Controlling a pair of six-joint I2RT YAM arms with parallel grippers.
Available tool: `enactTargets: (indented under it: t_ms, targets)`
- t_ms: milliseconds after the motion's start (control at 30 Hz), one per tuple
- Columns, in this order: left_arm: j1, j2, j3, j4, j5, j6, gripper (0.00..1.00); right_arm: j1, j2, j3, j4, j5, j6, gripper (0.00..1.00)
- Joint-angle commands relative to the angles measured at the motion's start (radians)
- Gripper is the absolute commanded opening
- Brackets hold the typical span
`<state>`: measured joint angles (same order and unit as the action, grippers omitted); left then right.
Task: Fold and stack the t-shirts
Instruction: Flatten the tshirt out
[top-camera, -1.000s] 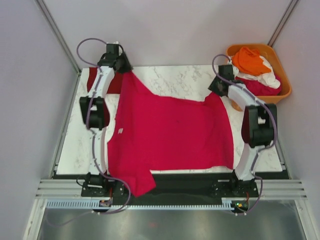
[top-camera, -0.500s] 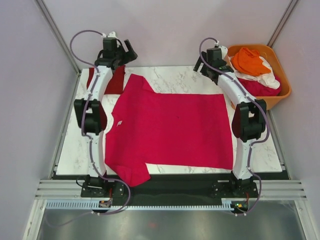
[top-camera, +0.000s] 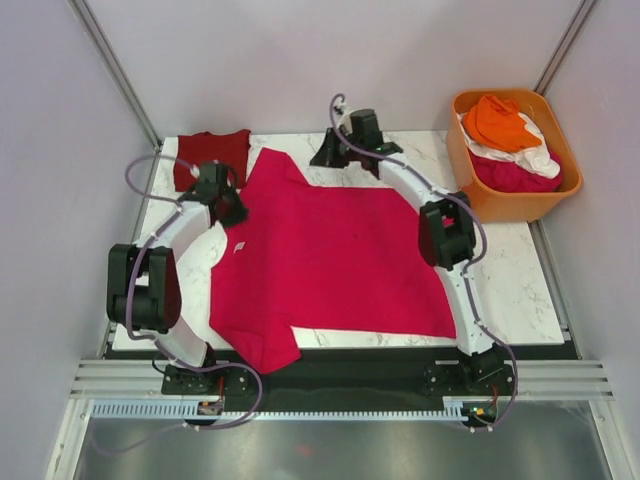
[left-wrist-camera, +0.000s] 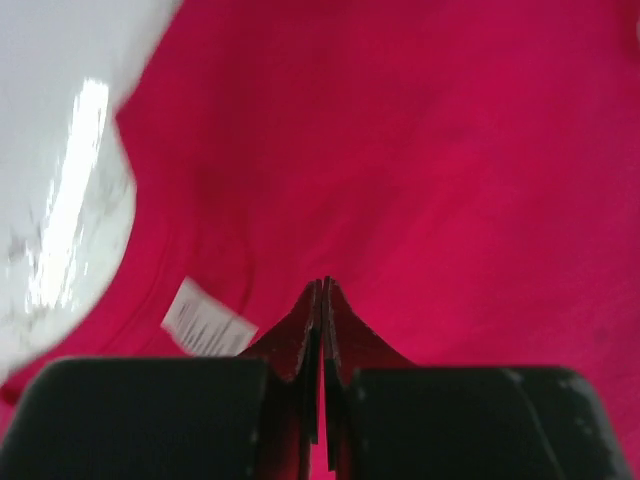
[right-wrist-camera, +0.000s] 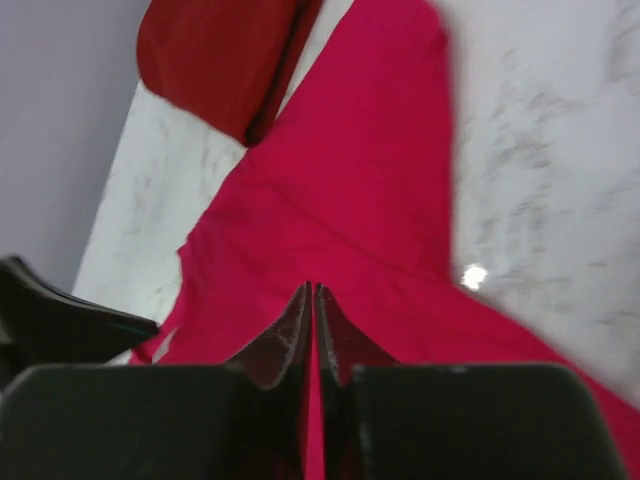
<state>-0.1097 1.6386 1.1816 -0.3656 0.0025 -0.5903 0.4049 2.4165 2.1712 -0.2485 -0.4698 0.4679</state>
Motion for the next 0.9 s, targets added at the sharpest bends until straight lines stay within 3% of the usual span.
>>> enactTargets:
  t_ms: [0, 167, 300, 633, 867]
  targets:
    - [-0.001, -0.042, -0.159, 0.048, 0.068, -0.144, 0.02, 0.072, 0.113, 0.107, 0.098, -0.159, 0.088, 0.06]
    - [-0.015, -0.134, -0.374, 0.122, 0.100, -0.218, 0.02, 0.117, 0.282, 0.284, 0.228, -0.168, 0.213, 0.04]
    - [-0.016, -0.177, -0.497, 0.142, 0.073, -0.221, 0.02, 0.161, 0.345, 0.306, 0.267, -0.040, 0.227, 0.03]
    - [-0.016, -0.273, -0.567, 0.142, 0.073, -0.221, 0.02, 0.169, 0.397, 0.334, 0.192, 0.328, 0.132, 0.06]
    - [-0.016, -0.231, -0.551, 0.142, 0.073, -0.221, 0.02, 0.170, 0.467, 0.372, 0.193, 0.302, 0.146, 0.03]
